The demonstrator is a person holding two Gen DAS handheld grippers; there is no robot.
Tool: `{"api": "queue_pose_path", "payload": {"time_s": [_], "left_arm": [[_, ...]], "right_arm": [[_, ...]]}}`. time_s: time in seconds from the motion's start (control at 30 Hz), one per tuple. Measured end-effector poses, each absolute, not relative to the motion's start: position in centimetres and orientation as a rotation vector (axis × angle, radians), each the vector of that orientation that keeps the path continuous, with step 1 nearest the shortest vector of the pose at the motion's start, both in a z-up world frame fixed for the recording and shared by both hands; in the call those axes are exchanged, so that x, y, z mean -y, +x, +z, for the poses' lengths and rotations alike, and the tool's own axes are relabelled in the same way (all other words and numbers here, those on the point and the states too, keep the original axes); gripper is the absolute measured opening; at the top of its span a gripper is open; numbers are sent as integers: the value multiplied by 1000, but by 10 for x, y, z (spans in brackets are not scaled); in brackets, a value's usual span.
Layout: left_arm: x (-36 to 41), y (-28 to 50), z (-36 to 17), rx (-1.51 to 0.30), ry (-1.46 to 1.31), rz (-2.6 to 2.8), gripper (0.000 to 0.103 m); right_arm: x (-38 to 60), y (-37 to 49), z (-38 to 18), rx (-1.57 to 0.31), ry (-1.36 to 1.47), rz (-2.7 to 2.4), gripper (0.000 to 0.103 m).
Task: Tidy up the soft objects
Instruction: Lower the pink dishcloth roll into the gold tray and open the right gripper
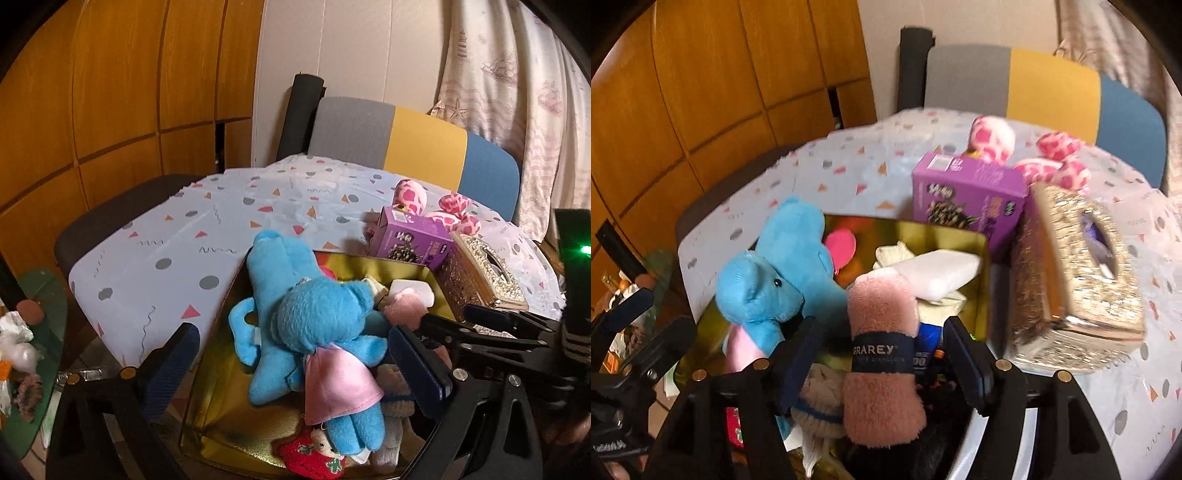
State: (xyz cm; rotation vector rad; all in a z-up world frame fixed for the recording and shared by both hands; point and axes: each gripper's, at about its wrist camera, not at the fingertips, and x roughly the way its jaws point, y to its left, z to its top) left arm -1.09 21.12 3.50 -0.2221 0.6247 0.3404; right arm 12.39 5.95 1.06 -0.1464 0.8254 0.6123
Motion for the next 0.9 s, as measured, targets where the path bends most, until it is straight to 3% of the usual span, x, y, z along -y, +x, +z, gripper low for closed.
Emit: {"api": "queue_pose_path", "payload": {"time_s": [0.27,0.7,0.9], "left_arm": [[-186,-23,53,-582,-182,330,103],[-109,-23,34,-614,-93,228,103],[-109,-25,32,-621,-98,251,103]], "right_arm": [[-15,95,28,-719,-76,442,71],[48,71,9,-719,-31,243,71],[60,68,5,-719,-2,216,71]]}}
